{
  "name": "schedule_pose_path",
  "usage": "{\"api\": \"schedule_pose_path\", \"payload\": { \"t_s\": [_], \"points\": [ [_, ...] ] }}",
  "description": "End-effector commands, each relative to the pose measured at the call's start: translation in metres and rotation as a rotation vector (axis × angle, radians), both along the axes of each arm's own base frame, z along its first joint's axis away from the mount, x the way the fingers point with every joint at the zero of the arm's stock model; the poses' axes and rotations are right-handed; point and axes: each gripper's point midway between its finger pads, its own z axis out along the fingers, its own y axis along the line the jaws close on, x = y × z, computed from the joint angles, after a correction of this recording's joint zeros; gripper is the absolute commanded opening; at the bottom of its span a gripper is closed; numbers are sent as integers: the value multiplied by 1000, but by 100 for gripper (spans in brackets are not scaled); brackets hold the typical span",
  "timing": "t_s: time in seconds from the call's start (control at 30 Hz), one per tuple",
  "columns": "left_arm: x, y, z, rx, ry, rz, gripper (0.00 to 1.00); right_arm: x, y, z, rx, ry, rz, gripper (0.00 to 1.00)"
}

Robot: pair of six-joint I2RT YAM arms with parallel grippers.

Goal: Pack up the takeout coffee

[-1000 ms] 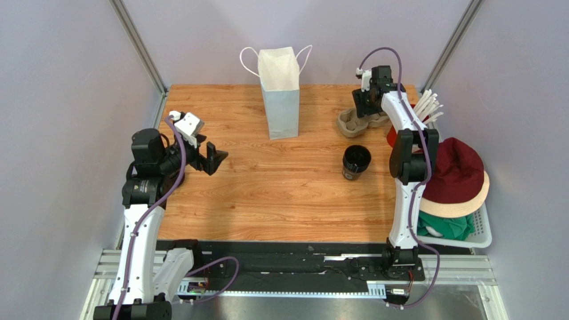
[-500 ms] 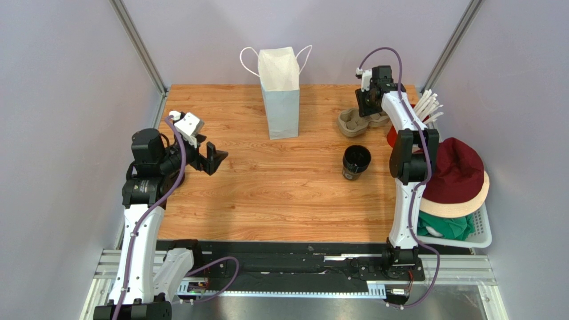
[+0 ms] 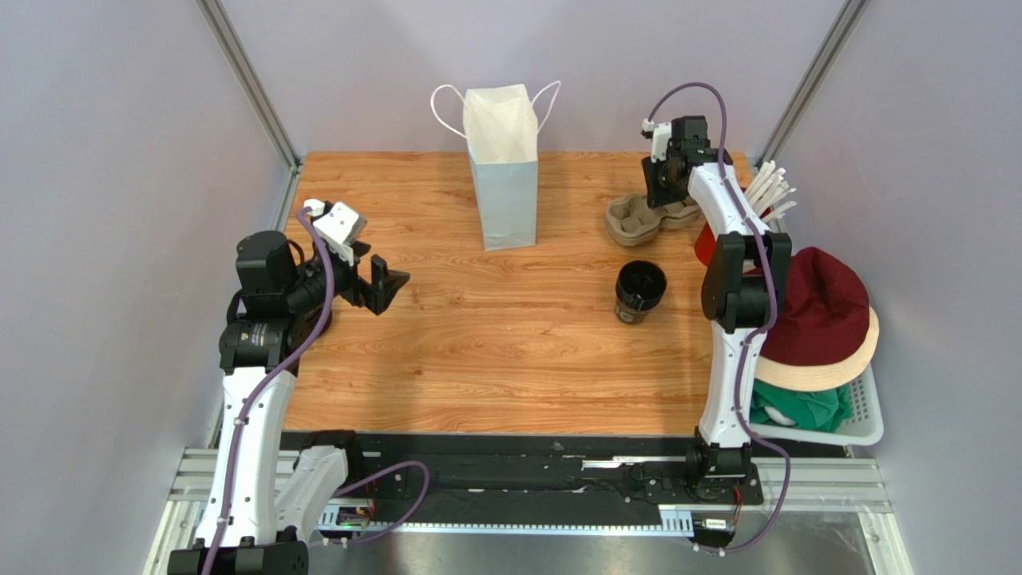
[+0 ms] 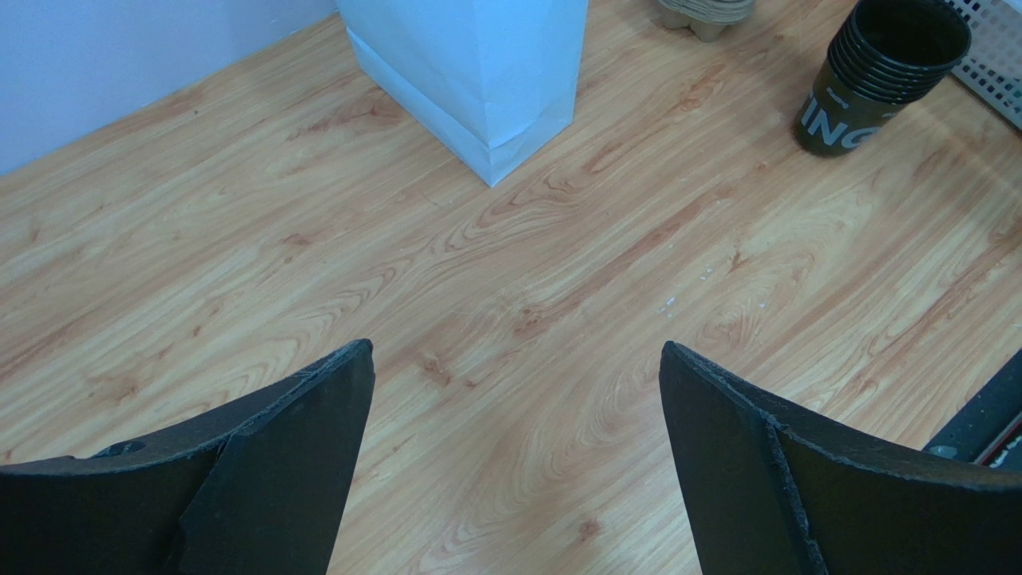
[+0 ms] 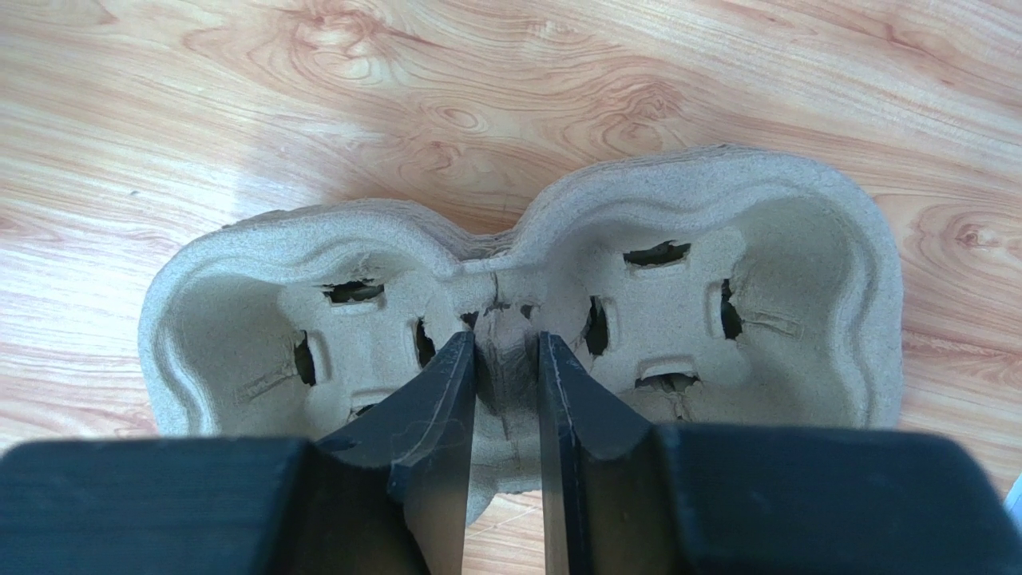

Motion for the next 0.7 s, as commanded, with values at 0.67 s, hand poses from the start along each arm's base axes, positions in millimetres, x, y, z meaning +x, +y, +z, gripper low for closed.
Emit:
{"api": "schedule_pose_path", "payload": {
  "t_s": [0.67],
  "points": [
    [2, 4, 18, 12, -42, 16, 97, -14, 19, 138, 117, -257, 60, 20]
  ]
}}
